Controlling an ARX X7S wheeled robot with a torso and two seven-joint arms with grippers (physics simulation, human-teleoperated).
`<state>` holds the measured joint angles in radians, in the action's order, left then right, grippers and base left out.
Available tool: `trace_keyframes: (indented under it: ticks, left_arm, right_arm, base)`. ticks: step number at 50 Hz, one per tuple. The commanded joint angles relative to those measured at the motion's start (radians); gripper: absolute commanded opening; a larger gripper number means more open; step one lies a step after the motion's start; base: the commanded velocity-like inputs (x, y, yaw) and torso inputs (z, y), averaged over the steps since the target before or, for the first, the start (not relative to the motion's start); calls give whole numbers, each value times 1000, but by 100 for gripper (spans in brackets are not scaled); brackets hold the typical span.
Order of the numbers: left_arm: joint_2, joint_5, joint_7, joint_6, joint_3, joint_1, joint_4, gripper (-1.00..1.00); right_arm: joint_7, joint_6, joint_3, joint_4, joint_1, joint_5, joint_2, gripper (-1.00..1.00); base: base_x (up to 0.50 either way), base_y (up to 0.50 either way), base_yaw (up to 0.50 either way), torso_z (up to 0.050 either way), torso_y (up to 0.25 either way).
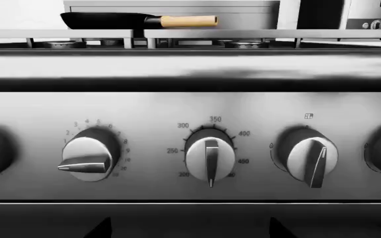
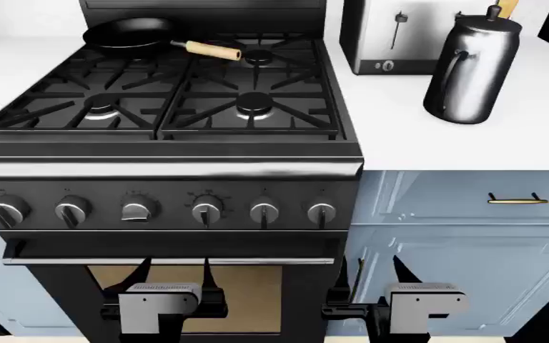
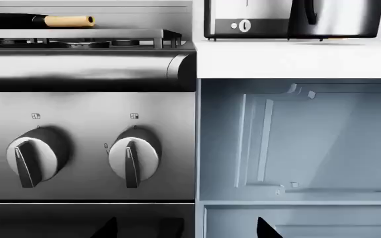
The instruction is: Pick the kettle from the counter and place it on a stove burner. Then turn the burner on.
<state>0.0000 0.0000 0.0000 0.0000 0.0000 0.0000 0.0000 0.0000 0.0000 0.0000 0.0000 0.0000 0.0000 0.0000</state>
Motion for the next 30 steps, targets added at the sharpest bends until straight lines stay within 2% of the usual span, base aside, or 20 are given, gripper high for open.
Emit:
trace_keyframes:
  ticks: [1,7,10,16,19,22,25,30]
  left_arm:
    - [-16,-11,-21,15,20,-1,-7,100]
    - [-47,6,-42,87,63,6,-23,100]
    - [-65,28,-45,124,82,25,-9,100]
    - [-91,-24,-30,-45,67,-1,237,100]
    - [-100,-56,-24,-185,61,-69,394,100]
    - [-103,-74,-31,-287,56,-143,471,100]
    - [-106,-70,-48,-316,52,-180,512,100]
    - [-118,-55,-52,-314,78,-166,548,100]
  right_arm:
    - [13,-8,-24,-5,-2,18,16,100]
    - [24,-36,-44,29,19,56,35,100]
    - [49,-13,-50,-7,9,54,40,100]
    - [69,224,-79,-369,-1,60,68,100]
    - [74,372,-66,-566,41,79,90,100]
    - [77,490,-53,-678,94,101,108,100]
    - [89,554,-52,-746,118,98,123,100]
    - [86,572,-36,-808,92,123,135,100]
  base:
    - [0,0,0,0,0]
    - [0,0,0,0,0]
    - [0,0,0,49,40]
    - [0,0,0,50,46]
    - [0,0,0,50,45]
    - [0,0,0,50,46]
    - [0,0,0,50,46]
    - [0,0,0,50,45]
